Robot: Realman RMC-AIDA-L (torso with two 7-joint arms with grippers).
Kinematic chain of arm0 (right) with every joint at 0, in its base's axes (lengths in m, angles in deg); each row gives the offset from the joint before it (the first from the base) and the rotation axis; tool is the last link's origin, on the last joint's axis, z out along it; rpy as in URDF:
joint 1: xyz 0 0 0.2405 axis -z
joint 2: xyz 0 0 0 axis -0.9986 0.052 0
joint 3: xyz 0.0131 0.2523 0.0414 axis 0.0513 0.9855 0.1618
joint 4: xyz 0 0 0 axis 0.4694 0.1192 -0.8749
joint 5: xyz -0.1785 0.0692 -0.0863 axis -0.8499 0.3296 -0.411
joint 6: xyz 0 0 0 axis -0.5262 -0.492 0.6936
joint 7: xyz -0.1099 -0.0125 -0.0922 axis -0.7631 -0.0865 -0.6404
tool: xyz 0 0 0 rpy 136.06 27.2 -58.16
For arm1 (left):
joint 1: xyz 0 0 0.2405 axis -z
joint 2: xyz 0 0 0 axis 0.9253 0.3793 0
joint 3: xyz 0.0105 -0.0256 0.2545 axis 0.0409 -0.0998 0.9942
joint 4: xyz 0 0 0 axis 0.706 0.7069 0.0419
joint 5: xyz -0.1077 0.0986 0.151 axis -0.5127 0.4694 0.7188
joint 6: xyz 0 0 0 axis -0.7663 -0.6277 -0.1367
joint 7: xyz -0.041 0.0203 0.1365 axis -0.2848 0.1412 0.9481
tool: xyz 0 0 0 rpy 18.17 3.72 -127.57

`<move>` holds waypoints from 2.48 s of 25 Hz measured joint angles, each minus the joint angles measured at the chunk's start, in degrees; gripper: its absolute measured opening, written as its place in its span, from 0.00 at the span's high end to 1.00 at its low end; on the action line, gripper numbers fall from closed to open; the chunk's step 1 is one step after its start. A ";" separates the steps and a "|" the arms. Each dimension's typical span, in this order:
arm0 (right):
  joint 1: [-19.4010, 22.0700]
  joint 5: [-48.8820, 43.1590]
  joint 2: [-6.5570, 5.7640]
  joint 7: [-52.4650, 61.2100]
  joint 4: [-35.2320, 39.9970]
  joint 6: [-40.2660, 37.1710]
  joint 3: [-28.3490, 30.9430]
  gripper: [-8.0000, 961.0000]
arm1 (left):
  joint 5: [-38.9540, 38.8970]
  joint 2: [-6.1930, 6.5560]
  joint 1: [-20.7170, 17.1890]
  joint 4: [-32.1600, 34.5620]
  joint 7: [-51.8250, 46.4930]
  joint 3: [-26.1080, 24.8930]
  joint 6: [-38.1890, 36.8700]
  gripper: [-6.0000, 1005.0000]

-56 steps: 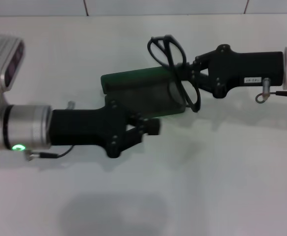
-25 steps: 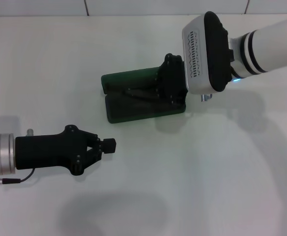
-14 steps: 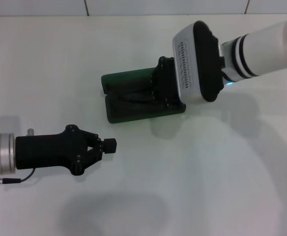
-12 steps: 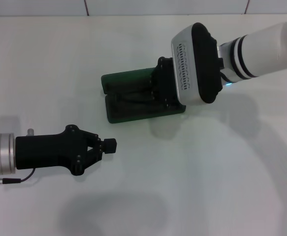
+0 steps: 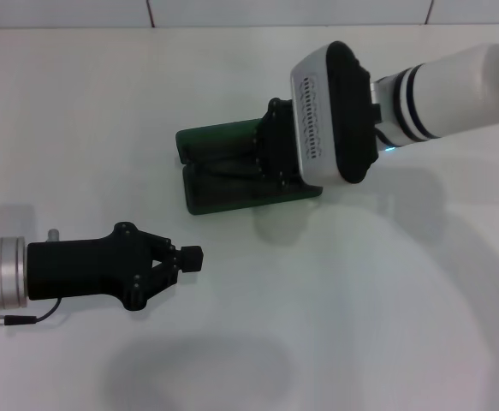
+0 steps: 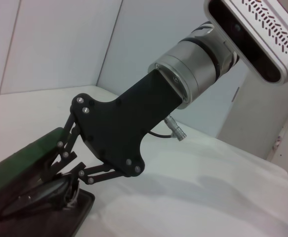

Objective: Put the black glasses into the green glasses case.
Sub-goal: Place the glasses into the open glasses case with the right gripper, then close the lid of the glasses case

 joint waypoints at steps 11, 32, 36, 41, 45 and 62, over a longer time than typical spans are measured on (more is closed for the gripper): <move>0.15 0.02 -0.01 0.96 0.52 2.85 -2.59 0.90 | 0.00 0.00 -0.20 -0.11 0.00 0.09 -0.60 0.95; 18.13 9.60 -0.59 3.16 6.79 -22.65 28.03 0.80 | -0.69 -0.42 1.08 -0.28 -2.98 -1.14 0.15 0.95; 19.96 9.87 -1.05 0.34 -1.17 -34.86 43.37 0.78 | -0.49 -0.51 2.36 -0.31 -5.37 -3.20 1.53 0.95; 20.96 9.48 -2.77 -5.22 -11.74 -42.48 51.84 0.77 | -0.22 -0.53 4.12 -0.32 -8.05 -3.21 4.44 0.95; 23.21 9.49 -2.62 -8.14 -13.39 -43.32 52.01 0.76 | 0.97 -0.64 5.23 -0.32 -8.84 -2.95 5.03 0.95; 27.07 9.36 -0.80 -19.11 -16.02 -45.50 52.29 0.28 | 4.38 -3.89 7.27 -0.04 -11.76 -3.99 17.55 0.94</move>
